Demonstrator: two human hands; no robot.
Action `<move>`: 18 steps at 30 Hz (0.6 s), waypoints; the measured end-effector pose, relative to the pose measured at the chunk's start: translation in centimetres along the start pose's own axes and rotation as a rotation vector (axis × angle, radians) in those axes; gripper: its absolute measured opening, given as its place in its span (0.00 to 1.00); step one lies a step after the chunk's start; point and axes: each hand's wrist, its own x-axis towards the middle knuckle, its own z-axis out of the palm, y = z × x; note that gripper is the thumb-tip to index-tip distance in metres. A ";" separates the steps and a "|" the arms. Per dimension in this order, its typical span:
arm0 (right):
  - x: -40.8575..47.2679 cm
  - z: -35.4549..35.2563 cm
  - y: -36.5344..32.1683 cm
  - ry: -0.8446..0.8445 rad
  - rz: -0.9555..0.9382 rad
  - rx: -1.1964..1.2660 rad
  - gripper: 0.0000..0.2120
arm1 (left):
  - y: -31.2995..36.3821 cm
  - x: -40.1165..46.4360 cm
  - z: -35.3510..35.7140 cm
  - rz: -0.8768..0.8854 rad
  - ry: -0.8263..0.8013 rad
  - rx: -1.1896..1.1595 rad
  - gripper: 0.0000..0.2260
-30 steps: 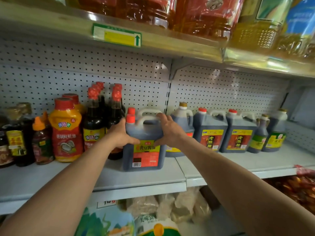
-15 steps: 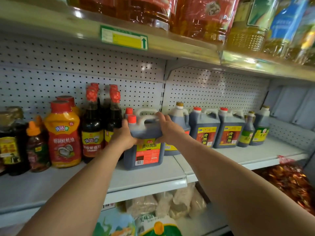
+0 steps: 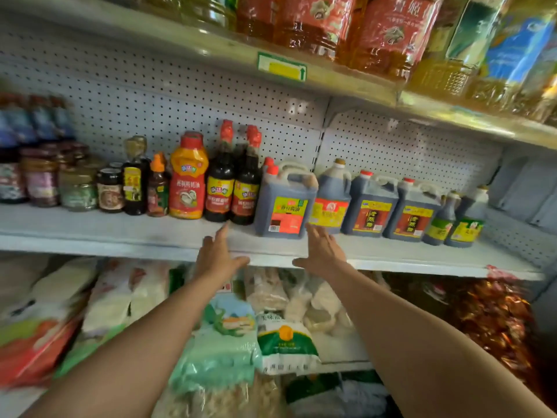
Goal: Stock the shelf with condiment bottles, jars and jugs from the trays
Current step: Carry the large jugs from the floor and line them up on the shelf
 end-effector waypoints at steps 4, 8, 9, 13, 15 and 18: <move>-5.6 2.0 -0.9 -0.067 -0.096 0.033 0.42 | -2.1 -7.2 -1.2 -0.053 -0.027 0.065 0.38; -11.1 5.4 -0.9 -0.141 -0.125 0.057 0.43 | -4.5 -14.0 -0.5 -0.103 -0.021 0.192 0.35; -12.5 6.4 -0.9 -0.157 -0.140 0.053 0.43 | -5.2 -15.7 -0.1 -0.116 -0.031 0.212 0.35; -17.8 10.5 -0.6 -0.242 -0.170 0.077 0.42 | -8.4 -21.5 1.6 -0.165 -0.090 0.353 0.33; -19.9 12.6 -0.3 -0.292 -0.166 0.093 0.42 | -10.1 -23.5 2.6 -0.183 -0.120 0.382 0.34; -22.1 15.4 0.2 -0.355 -0.130 0.109 0.42 | -12.2 -25.3 4.3 -0.196 -0.167 0.382 0.34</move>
